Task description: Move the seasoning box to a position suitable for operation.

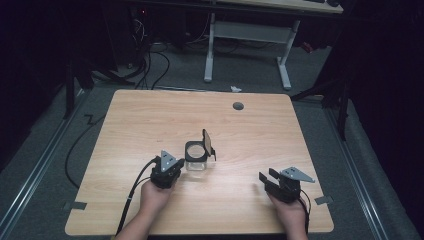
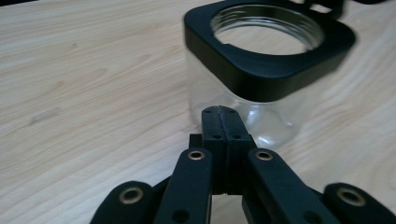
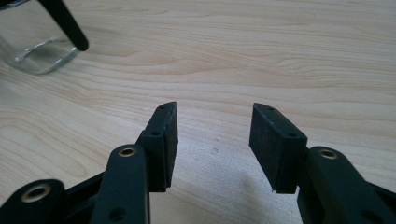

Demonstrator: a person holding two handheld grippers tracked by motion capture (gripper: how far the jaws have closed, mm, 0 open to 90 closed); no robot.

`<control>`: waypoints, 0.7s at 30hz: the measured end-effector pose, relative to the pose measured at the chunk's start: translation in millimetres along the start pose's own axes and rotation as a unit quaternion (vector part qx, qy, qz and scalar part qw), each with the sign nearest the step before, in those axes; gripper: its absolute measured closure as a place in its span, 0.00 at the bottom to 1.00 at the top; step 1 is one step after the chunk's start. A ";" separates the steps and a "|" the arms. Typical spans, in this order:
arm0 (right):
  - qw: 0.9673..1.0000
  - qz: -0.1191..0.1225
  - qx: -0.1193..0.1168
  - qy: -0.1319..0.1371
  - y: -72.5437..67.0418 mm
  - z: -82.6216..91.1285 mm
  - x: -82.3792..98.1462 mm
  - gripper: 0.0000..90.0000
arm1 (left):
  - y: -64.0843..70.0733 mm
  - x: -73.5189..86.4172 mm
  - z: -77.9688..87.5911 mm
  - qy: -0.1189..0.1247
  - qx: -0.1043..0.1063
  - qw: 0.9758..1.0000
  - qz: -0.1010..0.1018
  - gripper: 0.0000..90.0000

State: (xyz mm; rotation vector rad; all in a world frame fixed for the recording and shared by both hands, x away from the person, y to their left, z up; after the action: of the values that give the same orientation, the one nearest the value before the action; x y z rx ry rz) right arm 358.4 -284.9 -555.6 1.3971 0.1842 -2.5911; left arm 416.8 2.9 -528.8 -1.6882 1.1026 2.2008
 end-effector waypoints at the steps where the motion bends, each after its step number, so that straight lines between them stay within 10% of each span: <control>1: 1.000 -0.003 0.000 0.000 0.2 0.2 -0.1 0.58 | 7.7 3.9 -1.4 -0.006 0.010 1.000 -0.002 1.00; 6: 1.000 -0.003 0.001 0.002 2.9 0.7 -0.3 0.58 | 31.0 17.5 -8.2 -0.019 0.036 0.999 -0.013 1.00; 14: 1.000 -0.010 0.000 0.002 5.2 2.4 1.0 0.58 | -16.1 -1.0 -26.8 0.004 -0.025 1.000 0.002 1.00; 21: 1.000 -0.003 -0.002 -0.002 1.5 0.5 1.8 0.59 | -18.9 -5.8 -48.7 -0.006 -0.014 1.000 0.009 1.00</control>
State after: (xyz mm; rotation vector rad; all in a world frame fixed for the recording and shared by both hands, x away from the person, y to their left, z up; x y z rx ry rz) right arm 357.4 -286.7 -556.9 1.3926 0.1932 -2.5968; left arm 466.4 -12.4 -536.8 -1.6799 1.0926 2.2457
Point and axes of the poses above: each handheld gripper's, and its own axes: z roughly backward along the jaws, x roughly out of its underside, y roughly to its right, the point moved 6 cm from there along -z, roughly forward along the jaws, and after that the axes turned 8 degrees about x, right-handed, at the moved point
